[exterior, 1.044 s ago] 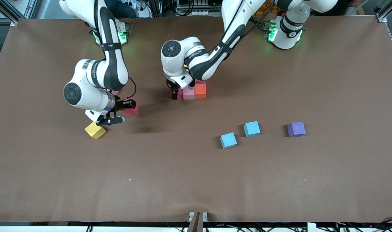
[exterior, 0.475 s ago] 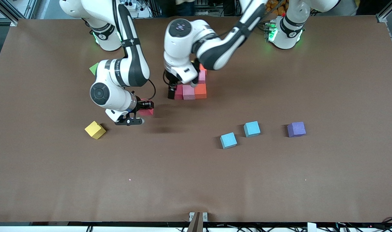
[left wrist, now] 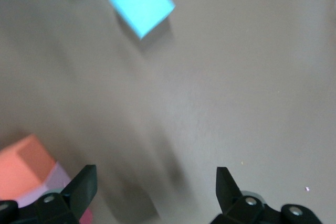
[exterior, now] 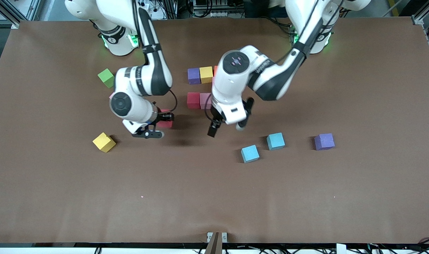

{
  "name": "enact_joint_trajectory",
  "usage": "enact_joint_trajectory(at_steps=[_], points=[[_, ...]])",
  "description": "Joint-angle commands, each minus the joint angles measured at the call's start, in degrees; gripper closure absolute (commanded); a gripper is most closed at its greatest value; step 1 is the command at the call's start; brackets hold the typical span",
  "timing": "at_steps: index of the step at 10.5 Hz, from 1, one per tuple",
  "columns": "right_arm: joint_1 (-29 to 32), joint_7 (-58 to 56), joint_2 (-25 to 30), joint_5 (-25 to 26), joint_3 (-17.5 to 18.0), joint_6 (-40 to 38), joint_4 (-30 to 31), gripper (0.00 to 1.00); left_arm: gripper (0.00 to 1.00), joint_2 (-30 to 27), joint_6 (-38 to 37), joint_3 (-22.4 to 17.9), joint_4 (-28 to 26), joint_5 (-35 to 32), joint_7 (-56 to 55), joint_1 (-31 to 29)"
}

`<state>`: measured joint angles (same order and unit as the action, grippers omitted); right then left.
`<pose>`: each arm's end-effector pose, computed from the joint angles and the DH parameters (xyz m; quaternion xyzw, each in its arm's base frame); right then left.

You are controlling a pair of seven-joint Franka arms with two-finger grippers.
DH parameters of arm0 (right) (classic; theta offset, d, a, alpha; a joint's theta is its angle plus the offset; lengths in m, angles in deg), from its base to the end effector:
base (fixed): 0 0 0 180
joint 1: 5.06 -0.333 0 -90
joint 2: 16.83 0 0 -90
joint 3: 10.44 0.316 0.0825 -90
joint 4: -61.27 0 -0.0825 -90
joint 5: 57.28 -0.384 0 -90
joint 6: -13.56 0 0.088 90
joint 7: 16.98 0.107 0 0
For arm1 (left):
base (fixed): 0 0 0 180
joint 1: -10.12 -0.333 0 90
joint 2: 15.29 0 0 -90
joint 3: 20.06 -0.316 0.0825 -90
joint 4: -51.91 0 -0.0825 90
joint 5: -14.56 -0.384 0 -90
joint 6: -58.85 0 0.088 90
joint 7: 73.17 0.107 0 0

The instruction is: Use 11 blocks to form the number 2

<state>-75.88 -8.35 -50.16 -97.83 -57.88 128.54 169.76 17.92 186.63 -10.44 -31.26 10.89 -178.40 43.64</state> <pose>0.5257 0.2980 0.2614 -0.9898 0.0475 0.1233 0.0537 0.5497 -0.4804 0.3724 0.8514 0.5139 0.0118 0.1041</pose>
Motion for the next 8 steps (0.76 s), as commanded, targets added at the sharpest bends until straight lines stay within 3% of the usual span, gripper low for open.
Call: enact_joint_trajectory(at_steps=[1, 6, 8], points=[[0.77, 7.42, -3.49, -0.66, 3.83, 1.46, -4.42, 1.00, 0.00, 1.23, -0.43, 0.49, -0.16, 1.12, 15.07, -4.22], [1.21, 12.02, -5.26, -0.75, 8.58, 3.58, -7.32, 1.00, 0.00, 6.23, -0.43, 0.49, -0.25, 0.94, 42.33, -9.34], [0.51, 12.63, -5.96, -0.57, 9.21, 4.72, -7.24, 1.00, 0.00, 8.52, 0.01, -0.12, -0.07, 0.76, 47.89, -9.43]])
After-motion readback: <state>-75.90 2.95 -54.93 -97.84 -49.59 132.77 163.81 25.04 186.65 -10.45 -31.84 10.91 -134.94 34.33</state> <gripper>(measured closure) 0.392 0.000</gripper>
